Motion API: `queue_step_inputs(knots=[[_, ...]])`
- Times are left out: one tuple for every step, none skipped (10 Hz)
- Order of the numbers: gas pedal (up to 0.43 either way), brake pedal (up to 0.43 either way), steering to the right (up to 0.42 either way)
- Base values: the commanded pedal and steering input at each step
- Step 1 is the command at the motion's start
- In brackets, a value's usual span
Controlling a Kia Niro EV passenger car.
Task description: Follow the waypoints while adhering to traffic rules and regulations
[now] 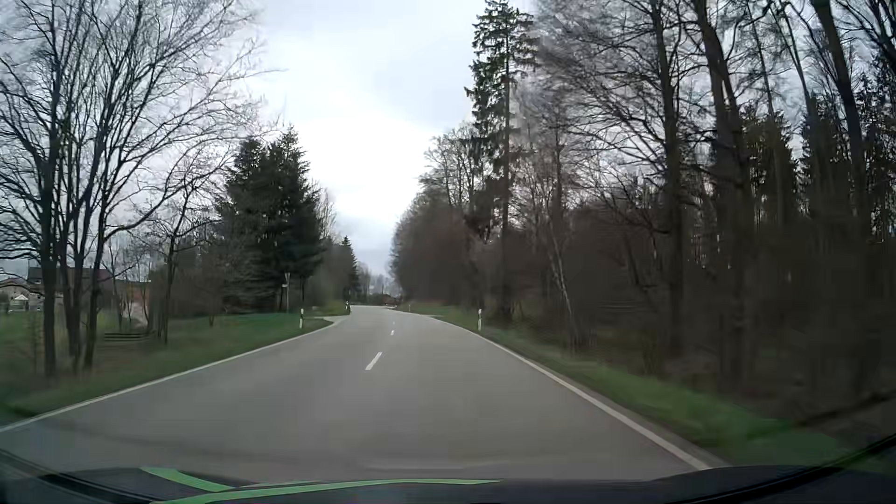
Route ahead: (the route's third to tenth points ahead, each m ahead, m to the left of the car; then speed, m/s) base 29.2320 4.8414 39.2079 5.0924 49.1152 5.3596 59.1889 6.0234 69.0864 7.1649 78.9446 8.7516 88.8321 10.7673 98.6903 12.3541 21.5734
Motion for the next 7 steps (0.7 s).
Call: queue_step_inputs(knots=[[0.26, 0.0, -0.013], [0.26, 0.0, -0.013], [0.26, 0.0, -0.013], [0.26, 0.0, -0.013], [0.26, 0.0, -0.013], [0.26, 0.0, -0.013], [0.26, 0.0, -0.013]])
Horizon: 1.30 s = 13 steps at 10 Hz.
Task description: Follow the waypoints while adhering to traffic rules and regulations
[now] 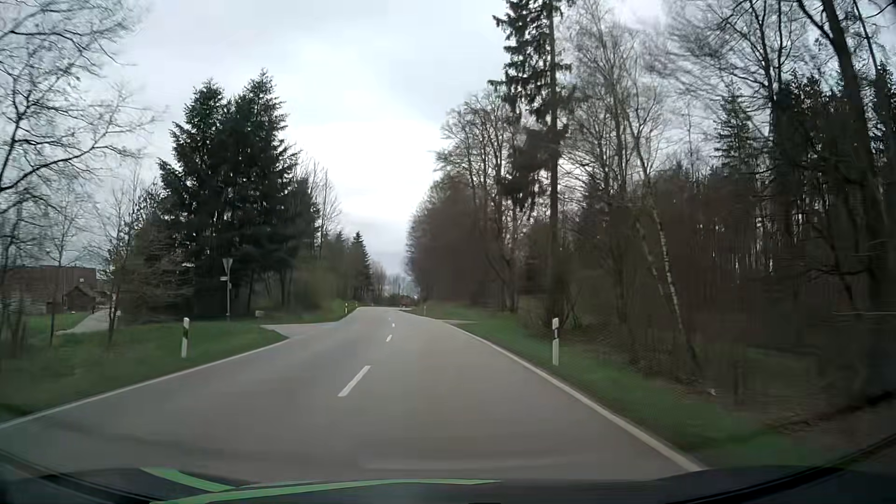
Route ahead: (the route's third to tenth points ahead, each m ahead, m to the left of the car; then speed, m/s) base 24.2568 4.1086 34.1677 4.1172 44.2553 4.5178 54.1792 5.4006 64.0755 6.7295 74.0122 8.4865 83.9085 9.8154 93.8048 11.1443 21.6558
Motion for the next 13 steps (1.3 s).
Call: queue_step_inputs(knots=[[0.26, 0.0, -0.013], [0.26, 0.0, -0.013], [0.26, 0.0, -0.013], [0.26, 0.0, -0.013], [0.26, 0.0, -0.013], [0.26, 0.0, -0.013], [0.26, 0.0, -0.013], [0.26, 0.0, -0.013], [0.26, 0.0, -0.014], [0.26, 0.0, -0.014], [0.26, 0.0, -0.015], [0.26, 0.0, -0.016], [0.26, 0.0, -0.017]])
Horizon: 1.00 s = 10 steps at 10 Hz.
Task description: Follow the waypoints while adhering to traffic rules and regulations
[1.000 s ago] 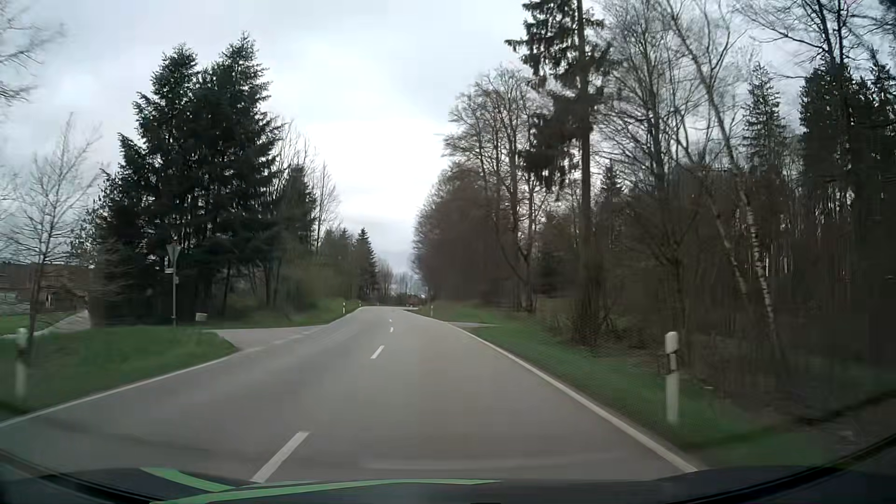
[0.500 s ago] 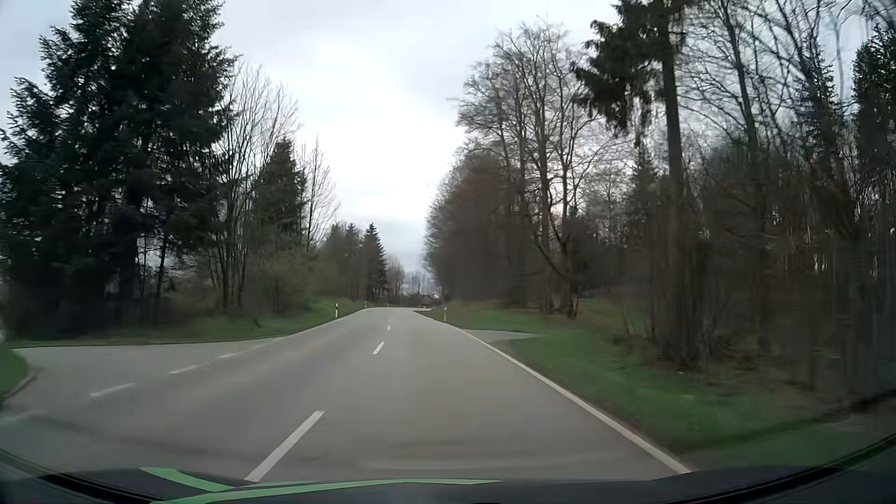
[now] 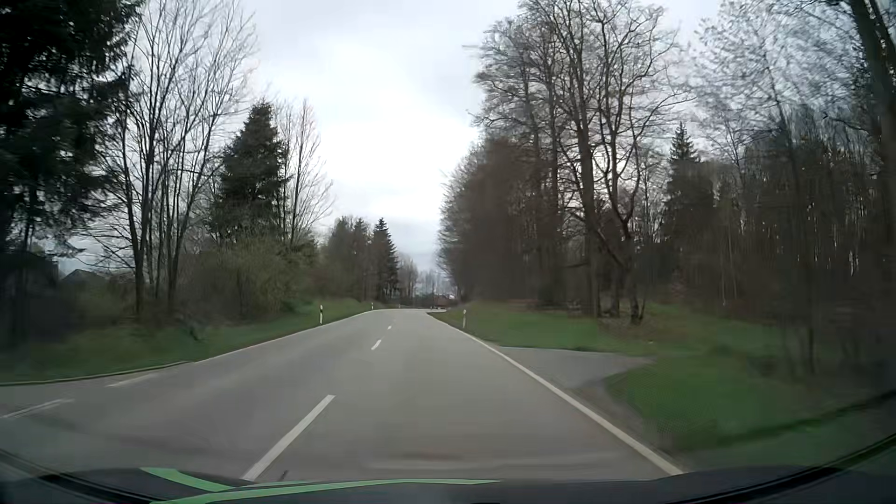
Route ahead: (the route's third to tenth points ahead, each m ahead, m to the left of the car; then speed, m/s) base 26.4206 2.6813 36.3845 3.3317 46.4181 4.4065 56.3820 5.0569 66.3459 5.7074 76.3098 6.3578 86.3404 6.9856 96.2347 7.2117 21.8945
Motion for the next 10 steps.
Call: queue_step_inputs(knots=[[0.248, 0.0, -0.017], [0.248, 0.0, -0.017], [0.248, 0.0, -0.017], [0.24, 0.0, -0.017], [0.24, 0.0, -0.016], [0.24, 0.0, -0.015], [0.24, 0.0, -0.012], [0.24, 0.0, -0.008], [0.24, 0.0, -0.008], [0.24, 0.0, -0.008]])
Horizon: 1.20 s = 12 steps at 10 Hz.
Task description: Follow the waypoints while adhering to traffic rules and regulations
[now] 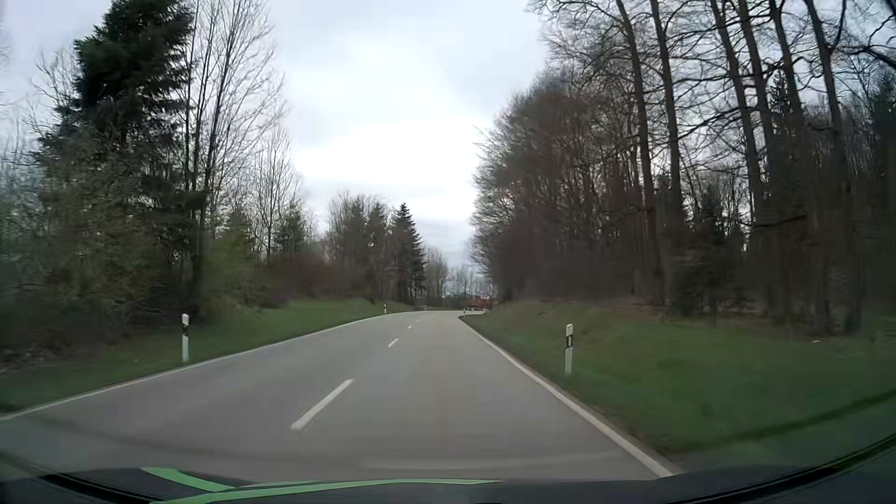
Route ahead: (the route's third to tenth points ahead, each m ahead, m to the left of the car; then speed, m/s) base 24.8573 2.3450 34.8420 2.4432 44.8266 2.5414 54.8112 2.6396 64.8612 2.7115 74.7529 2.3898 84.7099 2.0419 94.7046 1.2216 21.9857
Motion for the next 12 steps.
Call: queue_step_inputs(knots=[[0.24, 0.0, -0.008], [0.24, 0.0, -0.008], [0.24, 0.0, -0.007], [0.24, 0.0, -0.006], [0.228, 0.0, -0.006], [0.22, 0.0, -0.005], [0.22, 0.0, -0.004], [0.177, 0.0, -0.003], [0.0, 0.0, 0.0], [0.0, 0.0, 0.002], [0.0, 0.0, 0.003], [0.0, 0.0, 0.003]])
